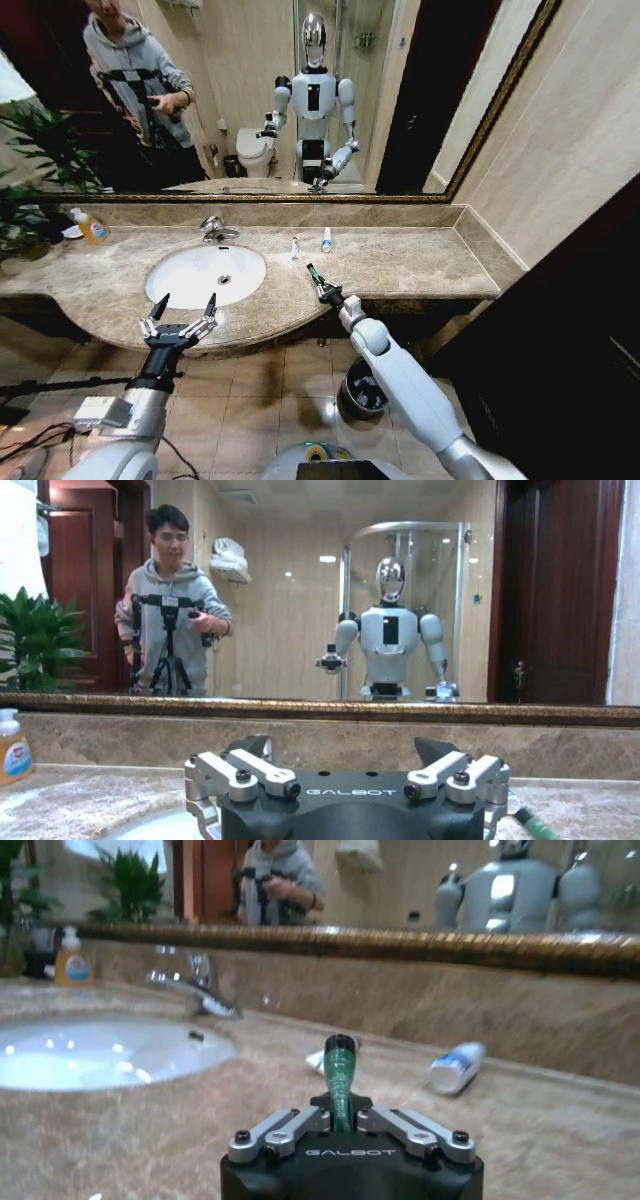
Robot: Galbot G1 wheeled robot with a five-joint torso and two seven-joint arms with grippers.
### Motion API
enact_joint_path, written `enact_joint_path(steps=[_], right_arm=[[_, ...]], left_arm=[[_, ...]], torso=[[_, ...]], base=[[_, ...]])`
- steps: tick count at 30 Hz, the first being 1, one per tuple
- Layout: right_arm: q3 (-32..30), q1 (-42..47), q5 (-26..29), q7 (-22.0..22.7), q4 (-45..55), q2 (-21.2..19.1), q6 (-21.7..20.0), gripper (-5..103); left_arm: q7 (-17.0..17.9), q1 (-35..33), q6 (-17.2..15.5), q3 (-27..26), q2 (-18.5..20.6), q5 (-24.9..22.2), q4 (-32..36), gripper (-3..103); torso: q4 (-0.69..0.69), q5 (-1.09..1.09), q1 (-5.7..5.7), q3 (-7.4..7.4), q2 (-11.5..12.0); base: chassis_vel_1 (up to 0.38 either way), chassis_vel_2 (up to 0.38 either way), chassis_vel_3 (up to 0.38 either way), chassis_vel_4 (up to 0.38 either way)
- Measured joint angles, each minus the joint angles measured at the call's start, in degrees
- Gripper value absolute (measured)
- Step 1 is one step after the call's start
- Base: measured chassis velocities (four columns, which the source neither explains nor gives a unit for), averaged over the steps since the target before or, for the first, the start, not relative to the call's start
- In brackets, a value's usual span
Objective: Pick up the trash from the sink and place it in the trash bin.
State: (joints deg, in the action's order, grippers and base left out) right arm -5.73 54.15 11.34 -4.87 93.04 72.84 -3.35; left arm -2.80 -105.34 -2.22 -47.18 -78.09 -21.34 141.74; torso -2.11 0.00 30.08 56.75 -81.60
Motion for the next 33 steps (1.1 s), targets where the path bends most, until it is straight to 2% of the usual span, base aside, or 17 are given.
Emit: enact_joint_path(steps=[2, 5, 6, 10, 11, 14, 15, 18, 20, 23, 27, 30, 31, 33], right_arm=[[-1.27, 1.41, 0.32, -0.01, 2.25, -0.68, -0.31, 9], [-6.62, 7.14, 0.83, 0.05, 8.94, -2.47, -1.11, 9], [-6.62, 7.14, 0.83, 0.05, 8.94, -2.47, -1.11, 9], [-13.85, 17.85, 0.84, 2.18, 14.72, -2.80, -1.39, 9], [-13.85, 17.85, 0.84, 2.18, 14.72, -2.80, -1.39, 9], [-19.76, 25.96, 0.32, 2.87, 17.44, -0.61, 0.52, 9], [-19.76, 25.96, 0.32, 2.87, 17.44, -0.61, 0.52, 9], [-23.87, 31.63, -1.18, 3.29, 18.29, 3.76, 3.18, 9], [-24.60, 33.00, -1.57, 3.31, 18.29, 4.94, 3.99, 9], [-26.72, 38.04, -3.12, 3.24, 16.64, 8.47, 7.67, 9], [-27.66, 40.10, -3.85, 2.68, 13.49, 9.43, 9.48, 9], [-28.23, 39.66, -6.63, 0.59, 4.47, 9.33, 11.35, 9], [-28.23, 39.66, -6.63, 0.59, 4.47, 9.33, 11.35, 9], [-27.54, 37.26, -6.82, 0.19, -3.38, 9.03, 10.58, 9]], left_arm=[[0.00, 0.00, 0.00, 0.00, 0.00, 0.00, 0.00, 100], [0.00, 0.00, 0.00, 0.00, 0.00, 0.00, 0.00, 100], [0.00, 0.00, 0.00, 0.00, 0.00, 0.00, 0.00, 100], [-0.03, 0.00, 0.00, 0.01, 0.00, 0.00, 0.00, 100], [-0.03, 0.00, 0.00, 0.01, 0.00, 0.00, 0.00, 100], [0.00, 0.00, 0.00, 0.00, 0.00, 0.00, 0.00, 100], [0.00, 0.00, 0.00, 0.00, 0.00, 0.00, 0.00, 100], [0.00, 0.00, 0.00, 0.00, 0.01, 0.00, 0.00, 100], [-0.01, 0.00, 0.00, 0.01, 0.00, 0.00, 0.00, 100], [0.00, 0.00, 0.00, 0.00, 0.00, 0.00, 0.00, 100], [0.00, 0.00, 0.00, 0.00, 0.00, 0.00, 0.00, 100], [0.00, 0.00, 0.00, 0.00, 0.00, 0.00, 0.00, 100], [0.00, 0.00, 0.00, 0.00, 0.00, 0.00, 0.00, 100], [0.00, 0.00, 0.00, 0.00, 0.00, 0.00, 0.00, 100]], torso=[[0.00, 0.00, 0.00, 0.00, 0.00], [0.00, 0.00, 0.00, 0.00, 0.00], [0.00, 0.00, 0.00, 0.00, 0.00], [0.00, -0.02, 0.00, -0.01, -0.01], [0.00, -0.02, 0.00, -0.01, -0.01], [0.02, 0.00, -0.01, -0.01, -0.01], [0.02, 0.00, -0.01, -0.01, -0.01], [0.01, -0.01, 0.00, -0.01, -0.01], [0.01, 0.00, 0.00, -0.01, -0.01], [0.01, 0.00, 0.00, -0.01, -0.01], [0.01, 0.01, -0.01, -0.01, -0.01], [0.01, -0.01, -0.01, 0.00, -0.01], [0.01, -0.01, -0.01, 0.00, -0.01], [0.00, 0.00, 0.00, 0.00, -0.01]], base=[[0.000, 0.000, 0.000, 0.000], [0.000, 0.000, 0.000, 0.000], [0.000, 0.000, 0.000, 0.000], [0.000, 0.000, 0.000, 0.000], [0.000, 0.000, 0.000, 0.000], [0.000, 0.000, 0.000, 0.000], [0.000, 0.000, 0.000, 0.000], [0.000, 0.000, 0.000, 0.000], [0.000, 0.000, 0.000, 0.000], [0.000, 0.000, 0.000, 0.000], [0.000, 0.000, 0.000, 0.000], [0.000, 0.000, 0.000, 0.000], [0.000, 0.000, 0.000, 0.000], [0.000, 0.000, 0.000, 0.000]])
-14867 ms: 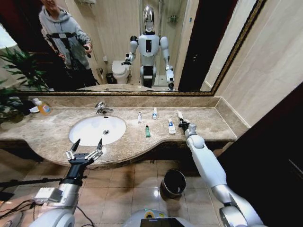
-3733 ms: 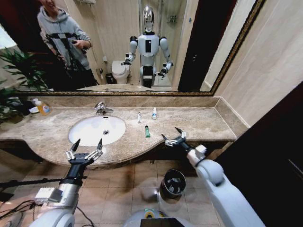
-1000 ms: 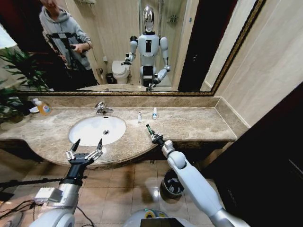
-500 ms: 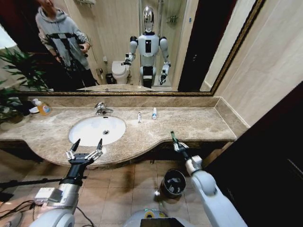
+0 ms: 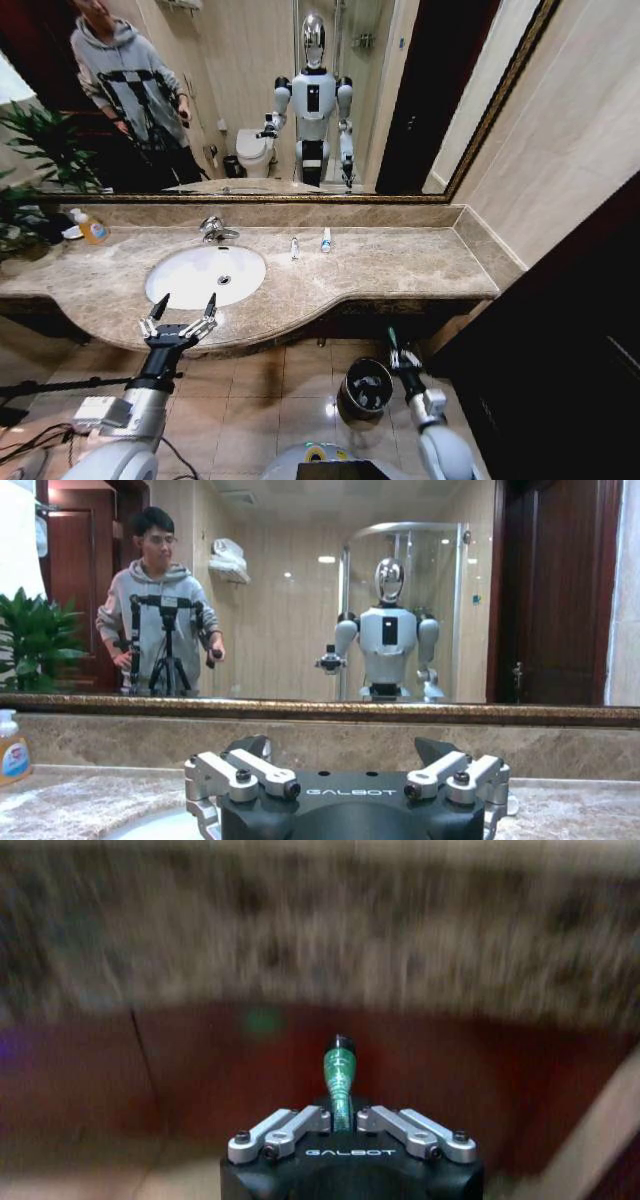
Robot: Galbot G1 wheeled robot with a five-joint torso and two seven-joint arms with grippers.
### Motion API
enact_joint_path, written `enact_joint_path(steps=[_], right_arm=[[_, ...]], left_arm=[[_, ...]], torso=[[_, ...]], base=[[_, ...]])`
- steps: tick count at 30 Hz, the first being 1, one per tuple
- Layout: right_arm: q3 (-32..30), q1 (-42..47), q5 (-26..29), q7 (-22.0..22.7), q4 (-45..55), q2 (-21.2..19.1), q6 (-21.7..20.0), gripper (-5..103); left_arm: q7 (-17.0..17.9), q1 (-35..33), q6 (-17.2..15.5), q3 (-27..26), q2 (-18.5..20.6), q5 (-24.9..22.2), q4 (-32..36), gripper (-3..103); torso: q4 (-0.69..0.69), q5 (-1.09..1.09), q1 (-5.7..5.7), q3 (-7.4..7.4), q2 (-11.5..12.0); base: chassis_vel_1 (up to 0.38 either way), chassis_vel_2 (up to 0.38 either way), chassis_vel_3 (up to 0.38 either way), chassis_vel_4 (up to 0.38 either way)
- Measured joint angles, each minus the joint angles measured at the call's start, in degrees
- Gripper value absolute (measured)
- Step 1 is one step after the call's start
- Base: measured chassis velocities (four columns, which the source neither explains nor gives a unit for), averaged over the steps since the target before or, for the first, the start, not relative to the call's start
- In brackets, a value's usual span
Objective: Pick up the trash from the sink and place it in the trash bin.
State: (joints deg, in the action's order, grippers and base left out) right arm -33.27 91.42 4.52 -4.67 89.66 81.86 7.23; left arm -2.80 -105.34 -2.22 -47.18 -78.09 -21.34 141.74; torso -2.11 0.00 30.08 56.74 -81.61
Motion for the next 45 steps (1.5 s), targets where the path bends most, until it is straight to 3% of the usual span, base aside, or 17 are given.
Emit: enact_joint_path(steps=[12, 20, 33, 45], right_arm=[[2.20, -8.54, -8.24, -3.40, -19.05, 0.92, -3.12, 9], [2.29, -16.71, -8.40, -3.35, -33.49, 2.83, -1.60, 9], [2.36, -31.77, -7.59, 0.63, -57.09, 3.51, 5.04, 8], [2.22, -35.43, -6.31, -0.38, -65.52, 3.10, 5.84, 8]], left_arm=[[0.00, 0.00, 0.00, 0.00, 0.00, 0.00, 0.00, 100], [0.00, 0.00, 0.00, 0.00, 0.00, 0.00, 0.00, 100], [0.00, 0.00, 0.00, 0.00, 0.00, 0.00, 0.00, 100], [0.00, 0.00, 0.00, 0.00, 0.00, 0.00, 0.00, 100]], torso=[[0.00, 0.00, 0.00, 0.00, 0.01], [0.00, 0.00, 0.00, 0.00, 0.01], [0.00, 0.00, 0.00, 0.01, 0.01], [0.00, 0.00, 0.00, 0.00, 0.01]], base=[[0.000, 0.000, 0.000, 0.000], [0.000, 0.000, 0.000, 0.000], [0.000, 0.000, 0.000, 0.000], [0.000, 0.000, 0.000, 0.000]])
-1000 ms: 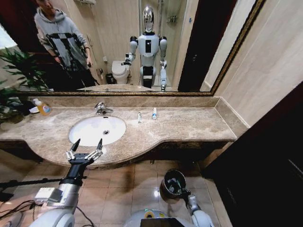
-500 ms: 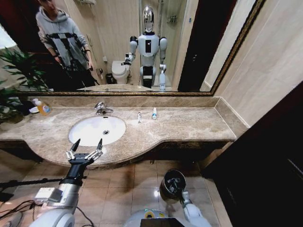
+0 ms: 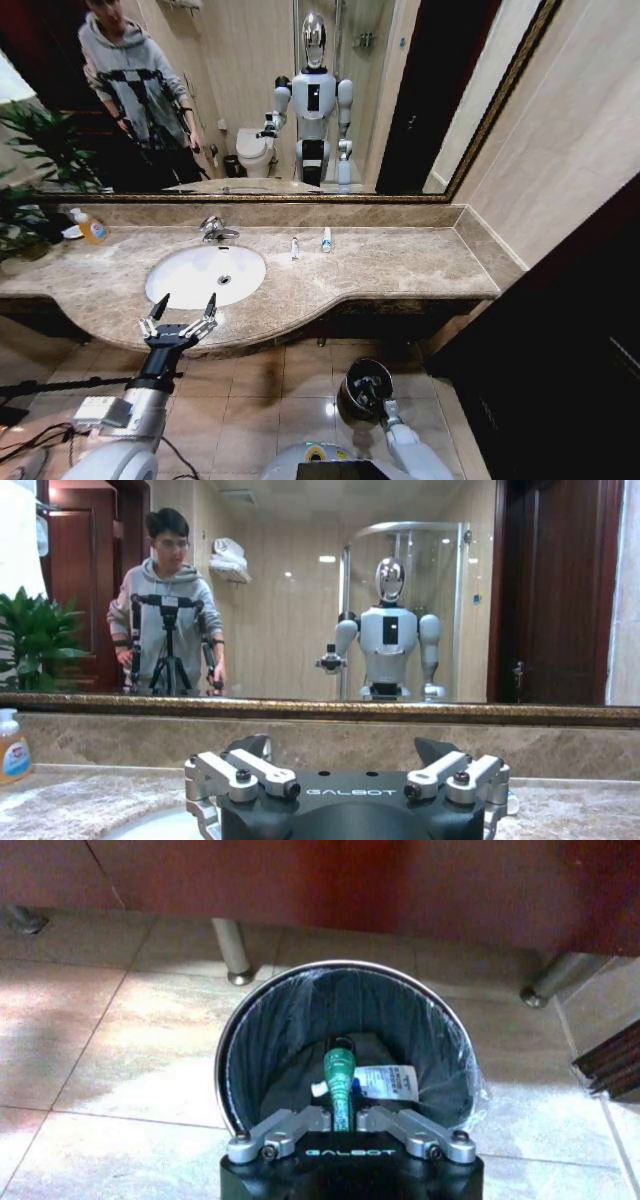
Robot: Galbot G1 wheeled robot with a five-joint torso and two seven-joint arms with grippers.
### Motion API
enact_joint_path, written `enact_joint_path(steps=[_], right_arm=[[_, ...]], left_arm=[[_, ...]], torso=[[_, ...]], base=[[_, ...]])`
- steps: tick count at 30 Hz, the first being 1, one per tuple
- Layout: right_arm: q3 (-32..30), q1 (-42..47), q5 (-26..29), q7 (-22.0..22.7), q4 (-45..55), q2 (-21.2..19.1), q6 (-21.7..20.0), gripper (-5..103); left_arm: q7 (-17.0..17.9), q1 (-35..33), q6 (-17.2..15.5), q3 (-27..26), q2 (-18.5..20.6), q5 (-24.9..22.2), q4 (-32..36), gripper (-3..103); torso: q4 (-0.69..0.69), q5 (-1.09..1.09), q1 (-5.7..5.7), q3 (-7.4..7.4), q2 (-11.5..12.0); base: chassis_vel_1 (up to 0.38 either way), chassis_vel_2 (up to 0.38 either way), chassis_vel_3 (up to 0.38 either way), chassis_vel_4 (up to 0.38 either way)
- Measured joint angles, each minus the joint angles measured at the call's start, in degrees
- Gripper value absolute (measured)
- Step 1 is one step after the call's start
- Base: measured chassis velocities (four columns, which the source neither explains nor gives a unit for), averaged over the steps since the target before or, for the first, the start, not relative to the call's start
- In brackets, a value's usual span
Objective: Pick up the trash from the sink and place it in the trash bin.
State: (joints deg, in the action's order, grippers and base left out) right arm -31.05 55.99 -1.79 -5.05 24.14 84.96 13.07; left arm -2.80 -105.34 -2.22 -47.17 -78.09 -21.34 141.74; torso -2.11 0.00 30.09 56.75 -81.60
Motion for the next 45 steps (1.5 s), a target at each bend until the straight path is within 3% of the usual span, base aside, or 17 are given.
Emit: enact_joint_path(steps=[9, 12, 22, 28, 31, 34, 36, 38, 45], right_arm=[[0.16, -0.66, 1.23, 0.62, -0.73, 0.01, -0.79, 5], [0.19, -0.75, 1.32, 0.54, -0.83, 0.06, -0.86, 9], [0.33, -0.32, 0.50, -0.25, -0.28, 0.21, -1.23, 39], [0.26, 0.58, -0.91, 0.29, 0.05, 0.61, -0.42, 67], [0.27, 0.75, -0.92, 0.49, 0.62, 0.68, -0.27, 73], [0.26, 0.91, -0.72, 0.44, 1.31, 0.60, 1.74, 89], [0.25, 1.01, -0.43, 0.32, 1.42, 0.53, 2.32, 89], [0.25, 1.37, 0.27, -1.00, 1.67, 0.33, 3.61, 97], [0.34, 2.25, -1.09, -1.56, 0.98, 0.56, 7.70, 100]], left_arm=[[0.00, 0.00, 0.00, 0.00, 0.00, 0.00, 0.00, 100], [0.00, 0.00, 0.00, 0.00, 0.00, 0.00, 0.00, 100], [0.00, 0.00, 0.00, 0.00, 0.00, 0.00, 0.00, 100], [0.00, 0.00, 0.00, 0.00, 0.00, 0.00, 0.00, 100], [0.00, 0.00, 0.00, 0.00, 0.00, 0.00, 0.00, 100], [0.00, 0.00, 0.00, 0.00, 0.00, 0.00, 0.00, 100], [0.00, 0.00, 0.00, 0.00, 0.00, 0.00, 0.00, 100], [0.00, 0.00, 0.00, 0.00, 0.00, 0.00, 0.00, 100], [0.00, 0.00, 0.00, 0.00, 0.00, 0.00, 0.00, 100]], torso=[[0.00, 0.00, 0.00, 0.00, 0.00], [0.00, 0.00, 0.00, 0.00, 0.00], [0.00, 0.00, 0.00, 0.00, 0.00], [0.00, 0.00, 0.00, 0.00, 0.00], [0.00, 0.00, -0.01, 0.00, 0.00], [0.00, 0.00, 0.00, 0.00, 0.00], [0.00, 0.00, 0.00, 0.00, 0.00], [0.00, 0.01, -0.01, 0.00, 0.00], [0.00, 0.00, 0.00, 0.00, 0.00]], base=[[0.000, 0.000, 0.000, 0.000], [0.000, 0.000, 0.000, 0.000], [0.000, 0.000, 0.000, 0.000], [0.000, 0.000, 0.000, 0.000], [0.000, 0.000, 0.000, 0.000], [0.000, 0.000, 0.000, 0.000], [0.000, 0.000, 0.000, 0.000], [0.000, 0.000, 0.000, 0.000], [0.000, 0.000, 0.000, 0.000]])
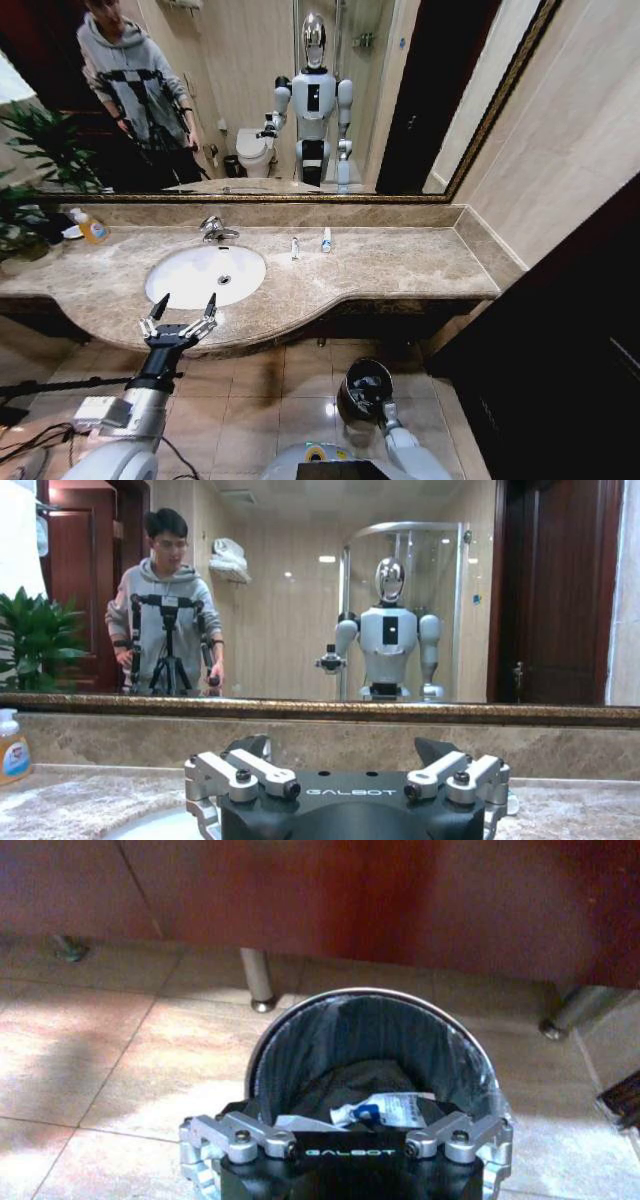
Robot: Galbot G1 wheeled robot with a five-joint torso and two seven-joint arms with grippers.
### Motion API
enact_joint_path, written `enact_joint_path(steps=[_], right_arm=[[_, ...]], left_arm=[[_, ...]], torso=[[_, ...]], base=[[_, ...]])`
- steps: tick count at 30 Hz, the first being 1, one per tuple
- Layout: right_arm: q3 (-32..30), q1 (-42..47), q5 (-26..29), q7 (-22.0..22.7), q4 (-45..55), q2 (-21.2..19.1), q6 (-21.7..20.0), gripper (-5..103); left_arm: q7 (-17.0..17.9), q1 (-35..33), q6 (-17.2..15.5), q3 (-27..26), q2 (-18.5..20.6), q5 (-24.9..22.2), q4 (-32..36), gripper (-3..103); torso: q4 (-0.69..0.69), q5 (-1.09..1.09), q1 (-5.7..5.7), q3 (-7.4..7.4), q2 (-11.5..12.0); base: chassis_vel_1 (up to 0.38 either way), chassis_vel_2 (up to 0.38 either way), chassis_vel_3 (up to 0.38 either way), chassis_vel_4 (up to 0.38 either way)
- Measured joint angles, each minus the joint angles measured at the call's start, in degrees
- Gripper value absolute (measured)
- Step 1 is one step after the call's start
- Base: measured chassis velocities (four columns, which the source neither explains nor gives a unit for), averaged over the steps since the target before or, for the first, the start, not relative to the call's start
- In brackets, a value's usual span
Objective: Pick up the trash from the sink and place it in the trash bin.
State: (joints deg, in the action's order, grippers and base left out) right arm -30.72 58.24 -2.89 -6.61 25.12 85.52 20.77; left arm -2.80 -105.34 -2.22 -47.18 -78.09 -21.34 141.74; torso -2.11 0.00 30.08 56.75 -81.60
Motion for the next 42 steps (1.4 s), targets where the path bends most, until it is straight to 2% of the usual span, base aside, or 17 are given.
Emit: enact_joint_path(steps=[4, 7, 8, 10, 11, 14, 15, 17, 18, 21, 23, 28, 29, 31, 36, 38, 42], right_arm=[[-0.06, 0.36, -1.71, 2.36, 0.67, 0.20, 1.08, 100], [-0.05, 1.36, -0.40, 3.70, 4.21, 0.27, -1.59, 100], [-0.04, 2.84, 1.13, 3.94, 8.49, 0.35, -4.72, 100], [0.22, 5.70, 2.29, 4.85, 16.27, 0.27, -7.68, 100], [0.22, 5.70, 2.29, 4.85, 16.27, 0.27, -7.68, 100], [0.10, 9.32, -3.88, 9.30, 25.10, -0.33, -7.78, 100], [0.10, 9.32, -3.88, 9.30, 25.10, -0.33, -7.78, 100], [-0.02, 13.94, -4.67, 9.46, 36.44, -1.06, -10.42, 100], [-0.02, 13.94, -4.67, 9.46, 36.44, -1.06, -10.42, 100], [-1.08, 19.62, -1.49, 7.13, 51.88, -2.18, -13.72, 100], [-1.39, 20.89, -0.42, 7.03, 55.47, -2.37, -14.60, 100], [-3.31, 27.47, 3.99, 6.41, 76.91, -4.16, -18.72, 100], [-3.31, 27.47, 3.99, 6.41, 76.91, -4.16, -18.72, 100], [-3.26, 28.99, 6.61, 6.01, 85.74, -4.71, -21.34, 100], [-2.47, 29.02, 8.76, 5.98, 94.45, -5.53, -25.30, 100], [-1.80, 28.12, 11.37, 5.70, 100.62, -7.09, -29.26, 100], [-1.20, 26.89, 14.56, 5.25, 103.14, -9.58, -31.72, 100]], left_arm=[[0.00, 0.00, 0.00, 0.00, 0.00, 0.00, 0.00, 100], [0.00, 0.00, 0.00, 0.00, 0.00, 0.00, 0.00, 100], [0.00, 0.00, 0.00, 0.00, 0.00, 0.00, 0.00, 100], [0.00, 0.00, 0.00, 0.00, 0.00, 0.00, 0.00, 100], [0.00, 0.00, 0.00, 0.00, 0.00, 0.00, 0.00, 100], [0.00, 0.00, 0.00, 0.00, 0.00, 0.00, 0.00, 100], [0.00, 0.00, 0.00, 0.00, 0.00, 0.00, 0.00, 100], [0.00, 0.00, 0.00, 0.00, 0.00, 0.00, 0.00, 100], [0.00, 0.00, 0.00, 0.00, 0.00, 0.00, 0.00, 100], [-0.01, 0.00, 0.00, 0.00, 0.00, 0.00, 0.00, 100], [0.00, 0.00, 0.00, 0.00, 0.00, 0.00, 0.00, 100], [0.00, 0.00, 0.00, 0.00, 0.00, 0.00, 0.00, 100], [0.00, 0.00, 0.00, 0.00, 0.00, 0.00, 0.00, 100], [0.00, 0.00, 0.00, 0.00, 0.00, 0.00, 0.00, 100], [0.00, 0.00, 0.00, 0.00, 0.00, 0.00, 0.00, 100], [0.00, 0.00, 0.00, 0.00, 0.00, 0.00, 0.00, 100], [0.00, 0.00, 0.00, 0.00, 0.00, 0.00, 0.00, 100]], torso=[[0.00, 0.01, 0.00, 0.00, 0.00], [0.00, 0.00, 0.00, 0.00, 0.00], [0.00, 0.01, 0.00, 0.00, 0.00], [0.00, -0.01, 0.00, 0.00, 0.00], [0.00, -0.01, 0.00, 0.00, 0.00], [0.00, 0.00, 0.00, 0.00, 0.00], [0.00, 0.00, 0.00, 0.00, 0.00], [0.00, 0.00, 0.00, 0.00, 0.00], [0.00, 0.00, 0.00, 0.00, 0.00], [0.00, 0.01, 0.00, 0.00, -0.01], [0.00, 0.00, 0.00, 0.00, -0.01], [0.01, 0.00, 0.00, 0.00, -0.01], [0.01, 0.00, 0.00, 0.00, -0.01], [0.00, 0.01, 0.00, -0.01, -0.01], [0.00, 0.01, 0.00, 0.00, -0.01], [0.00, 0.01, 0.00, 0.00, -0.01], [0.00, 0.01, 0.00, 0.00, -0.01]], base=[[0.000, 0.000, 0.000, 0.000], [0.000, 0.000, 0.000, 0.000], [0.000, 0.000, 0.000, 0.000], [0.000, 0.000, 0.000, 0.000], [0.000, 0.000, 0.000, 0.000], [0.000, 0.000, 0.000, 0.000], [0.000, 0.000, 0.000, 0.000], [0.000, 0.000, 0.000, 0.000], [0.000, 0.000, 0.000, 0.000], [0.000, 0.000, 0.000, 0.000], [0.000, 0.000, 0.000, 0.000], [0.000, 0.000, 0.000, 0.000], [0.000, 0.000, 0.000, 0.000], [0.000, 0.000, 0.000, 0.000], [0.000, 0.000, 0.000, 0.000], [0.000, 0.000, 0.000, 0.000], [0.000, 0.000, 0.000, 0.000]])
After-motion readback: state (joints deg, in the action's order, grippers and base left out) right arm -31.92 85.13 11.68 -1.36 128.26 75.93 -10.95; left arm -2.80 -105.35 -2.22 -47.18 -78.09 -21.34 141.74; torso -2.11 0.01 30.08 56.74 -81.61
